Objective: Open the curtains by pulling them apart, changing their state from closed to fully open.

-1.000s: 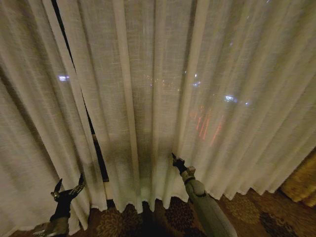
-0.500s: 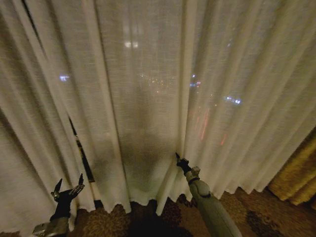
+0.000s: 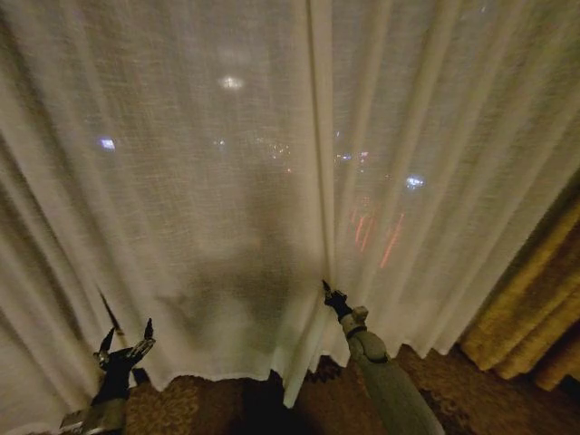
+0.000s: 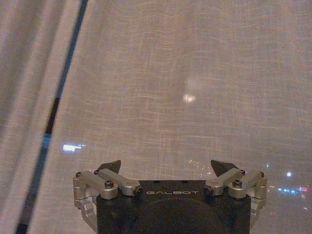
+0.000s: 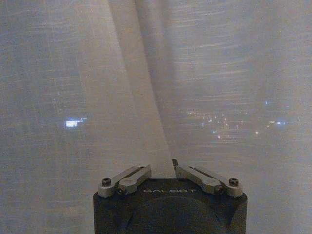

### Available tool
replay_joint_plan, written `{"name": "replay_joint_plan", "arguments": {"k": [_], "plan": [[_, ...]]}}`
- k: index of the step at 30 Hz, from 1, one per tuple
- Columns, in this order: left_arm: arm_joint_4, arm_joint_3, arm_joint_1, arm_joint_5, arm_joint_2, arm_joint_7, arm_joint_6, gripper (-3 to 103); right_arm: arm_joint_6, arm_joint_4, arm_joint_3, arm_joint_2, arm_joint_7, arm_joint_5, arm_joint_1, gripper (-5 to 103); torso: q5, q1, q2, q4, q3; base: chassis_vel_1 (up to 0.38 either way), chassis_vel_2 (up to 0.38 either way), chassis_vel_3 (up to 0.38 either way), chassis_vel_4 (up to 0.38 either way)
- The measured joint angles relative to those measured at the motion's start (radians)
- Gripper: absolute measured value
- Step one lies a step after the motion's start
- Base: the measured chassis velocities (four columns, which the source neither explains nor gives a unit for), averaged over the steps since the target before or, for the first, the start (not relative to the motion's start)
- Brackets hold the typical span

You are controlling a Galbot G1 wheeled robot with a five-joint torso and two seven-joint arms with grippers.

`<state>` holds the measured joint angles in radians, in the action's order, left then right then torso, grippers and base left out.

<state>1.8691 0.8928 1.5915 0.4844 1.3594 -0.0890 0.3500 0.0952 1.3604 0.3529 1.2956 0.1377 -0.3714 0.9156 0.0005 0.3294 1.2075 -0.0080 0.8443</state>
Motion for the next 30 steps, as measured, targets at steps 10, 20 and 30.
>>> {"name": "replay_joint_plan", "arguments": {"k": [10,20,30], "plan": [[0.000,0.000,0.000,0.000,0.000,0.000,0.000,100,0.004,-0.015,0.018,-0.008,0.016,-0.005,-0.003,0,-0.0008,0.000,0.000,0.0000,0.000,-0.351,-0.348,0.360,0.349],[0.000,0.000,0.000,0.000,0.000,0.000,0.000,100,0.009,-0.028,0.028,-0.015,0.029,-0.008,-0.006,0,-0.0004,0.000,0.000,0.0001,0.000,-0.358,-0.361,0.341,0.349],[0.000,0.000,0.000,0.000,0.000,0.000,0.000,100,0.010,-0.021,0.031,-0.020,0.033,-0.011,-0.001,0,-0.0005,0.000,0.000,-0.0001,0.000,-0.355,-0.361,0.363,0.350]]}}
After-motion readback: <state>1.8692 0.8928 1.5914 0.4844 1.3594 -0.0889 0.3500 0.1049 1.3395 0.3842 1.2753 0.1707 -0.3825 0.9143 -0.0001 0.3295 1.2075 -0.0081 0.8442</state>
